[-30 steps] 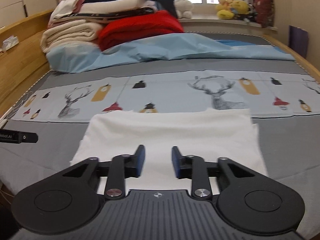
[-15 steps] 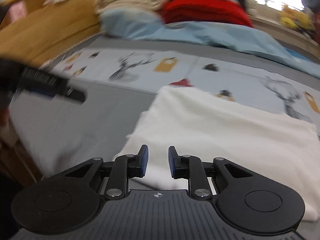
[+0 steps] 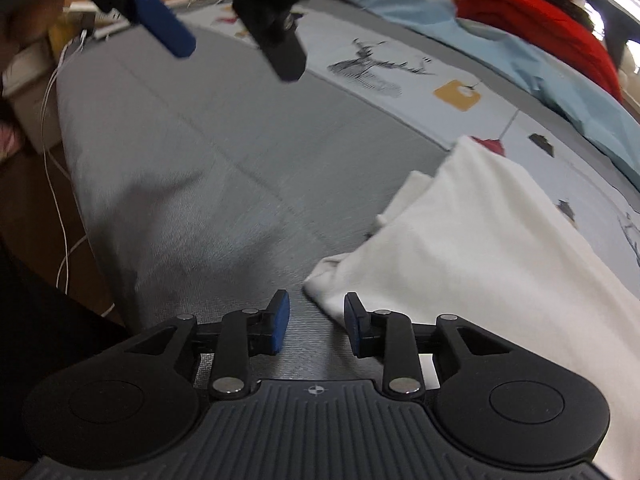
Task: Fold small clothes
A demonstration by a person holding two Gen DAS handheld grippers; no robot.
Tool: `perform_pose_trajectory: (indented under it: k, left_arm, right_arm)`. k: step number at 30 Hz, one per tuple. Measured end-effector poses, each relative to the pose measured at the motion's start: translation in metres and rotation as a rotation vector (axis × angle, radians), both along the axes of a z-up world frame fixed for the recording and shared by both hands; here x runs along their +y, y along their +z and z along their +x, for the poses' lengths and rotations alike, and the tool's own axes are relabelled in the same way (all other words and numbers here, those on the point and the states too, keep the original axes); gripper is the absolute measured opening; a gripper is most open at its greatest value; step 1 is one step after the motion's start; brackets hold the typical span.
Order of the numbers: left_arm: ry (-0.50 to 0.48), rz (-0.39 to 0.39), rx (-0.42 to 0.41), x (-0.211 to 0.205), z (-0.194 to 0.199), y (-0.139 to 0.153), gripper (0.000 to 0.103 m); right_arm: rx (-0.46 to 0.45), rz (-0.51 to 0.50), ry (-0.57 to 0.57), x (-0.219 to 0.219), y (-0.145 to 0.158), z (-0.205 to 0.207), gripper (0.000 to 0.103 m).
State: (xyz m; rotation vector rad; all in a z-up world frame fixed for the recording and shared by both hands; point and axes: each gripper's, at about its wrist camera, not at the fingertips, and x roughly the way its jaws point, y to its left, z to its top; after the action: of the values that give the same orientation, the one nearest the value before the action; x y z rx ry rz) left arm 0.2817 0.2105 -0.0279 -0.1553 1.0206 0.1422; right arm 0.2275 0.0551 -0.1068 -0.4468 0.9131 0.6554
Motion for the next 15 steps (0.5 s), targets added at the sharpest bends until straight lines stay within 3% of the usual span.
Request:
perform_pose_trajectory:
  k: [4, 8, 10, 12, 15]
  left_arm:
    - [0.01, -0.013, 0.011, 0.007, 0.0, -0.006, 0.086]
    - [0.026, -0.057, 0.044, 0.015, 0.005, -0.024, 0.086]
    - [0.026, -0.078, 0.069, 0.016, 0.011, -0.033, 0.086]
    - [0.025, -0.118, 0.082, 0.016, 0.017, -0.041, 0.086]
    - [0.021, -0.201, 0.097, 0.012, 0.026, -0.051, 0.086]
  right_arm:
    - [0.008, -0.072, 0.027, 0.012, -0.016, 0.002, 0.031]
    - [-0.017, -0.078, 0.035, 0.017, -0.02, 0.002, 0.029]
    - [-0.023, -0.076, 0.026, 0.015, -0.02, 0.003, 0.005]
    - [-0.037, -0.086, 0.011, 0.011, -0.017, 0.005, 0.002]
    - [-0.02, -0.001, -0.025, 0.0, -0.001, 0.011, 0.0]
